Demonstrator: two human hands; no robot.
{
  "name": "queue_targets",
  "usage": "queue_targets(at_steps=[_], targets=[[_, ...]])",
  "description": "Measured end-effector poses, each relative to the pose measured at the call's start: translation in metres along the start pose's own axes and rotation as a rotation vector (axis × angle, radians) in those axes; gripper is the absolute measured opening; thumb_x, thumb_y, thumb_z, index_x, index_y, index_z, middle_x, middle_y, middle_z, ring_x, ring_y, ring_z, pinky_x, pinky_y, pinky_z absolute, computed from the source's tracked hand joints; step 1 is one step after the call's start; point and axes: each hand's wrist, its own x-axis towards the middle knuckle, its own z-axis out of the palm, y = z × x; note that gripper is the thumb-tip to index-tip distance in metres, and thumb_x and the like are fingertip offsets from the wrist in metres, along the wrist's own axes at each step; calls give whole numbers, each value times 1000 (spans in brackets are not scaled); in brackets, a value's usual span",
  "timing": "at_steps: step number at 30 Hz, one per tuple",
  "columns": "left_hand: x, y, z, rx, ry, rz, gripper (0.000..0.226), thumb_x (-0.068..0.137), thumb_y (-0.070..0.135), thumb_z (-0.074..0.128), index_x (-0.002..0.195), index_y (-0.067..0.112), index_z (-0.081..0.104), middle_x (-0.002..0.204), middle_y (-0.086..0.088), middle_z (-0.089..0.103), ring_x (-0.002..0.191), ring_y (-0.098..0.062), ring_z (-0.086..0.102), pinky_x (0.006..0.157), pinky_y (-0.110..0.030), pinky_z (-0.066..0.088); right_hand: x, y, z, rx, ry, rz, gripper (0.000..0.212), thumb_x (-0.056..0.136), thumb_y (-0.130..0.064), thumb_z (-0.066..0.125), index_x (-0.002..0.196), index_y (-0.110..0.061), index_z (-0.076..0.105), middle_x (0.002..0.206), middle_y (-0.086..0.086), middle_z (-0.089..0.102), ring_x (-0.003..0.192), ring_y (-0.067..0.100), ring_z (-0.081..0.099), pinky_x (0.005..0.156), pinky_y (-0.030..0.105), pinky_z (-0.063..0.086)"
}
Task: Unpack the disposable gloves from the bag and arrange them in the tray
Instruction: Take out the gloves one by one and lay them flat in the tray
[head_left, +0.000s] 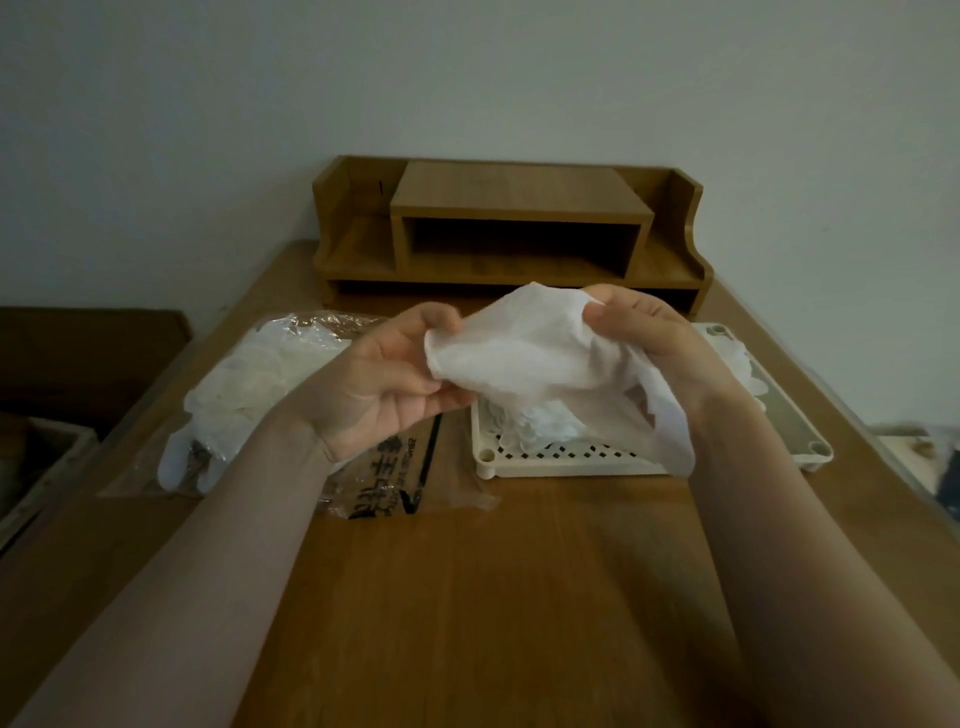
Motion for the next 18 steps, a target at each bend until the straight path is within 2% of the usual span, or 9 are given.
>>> queue_targets(at_steps=[3,5,6,7,10,12,14,16,18], targets=[[6,-1,13,68,55,-84,75,51,42,88,115,11,64,114,-8,67,108,-26,63,82,-32,55,1,-1,2,20,-67,38,24,85,-8,48,75,-9,70,70,4,68,59,14,66,51,23,53],[10,-3,19,106,158,-86,74,44,54,87,103,12,72,105,-6,70,103,-23,66,80,-32,55,6,0,-2,-31,-92,66,16,87,-9,54,83,-8,70,77,5,68,66,16,67,55,25,54],[11,-3,20,78,213,-80,66,42,52,88,94,14,75,99,-5,72,98,-21,67,78,-33,56,7,1,-7,-58,-104,85,9,87,-11,60,89,-7,68,81,6,68,69,17,67,56,26,55],[11,-3,20,63,258,-74,58,46,47,89,91,14,76,96,-5,72,95,-21,68,75,-33,57,8,1,-11,-73,-128,105,12,84,-13,67,94,-7,66,86,8,68,73,19,68,57,27,56],[13,-1,23,88,356,-44,45,72,19,71,115,9,62,106,-9,65,97,-22,63,71,-29,56,10,0,-26,-169,-283,206,53,67,-27,82,111,-10,57,105,12,61,86,24,68,62,30,58],[15,3,30,176,381,-25,46,78,0,57,123,12,55,106,-8,61,91,-17,65,64,-24,54,10,-1,-32,-286,-417,290,80,67,-35,82,131,-7,44,115,14,57,96,27,65,70,31,58],[17,9,42,308,382,0,57,82,-14,46,130,16,48,96,-3,60,72,-7,66,55,-19,50,10,-1,-33,-372,-518,326,80,72,-39,76,136,-6,40,113,12,60,99,25,65,75,30,56],[20,14,51,392,348,42,68,84,-20,37,138,21,41,80,0,57,50,-2,59,46,-14,44,9,-3,-33,-374,-513,346,76,72,-45,76,131,-7,46,109,10,63,97,25,65,75,30,56],[25,20,61,410,292,72,75,84,-22,32,139,29,38,81,-2,55,42,0,54,40,-12,41,7,-6,-36,-279,-467,358,67,70,-48,76,121,-10,54,104,8,66,93,23,67,72,28,57]])
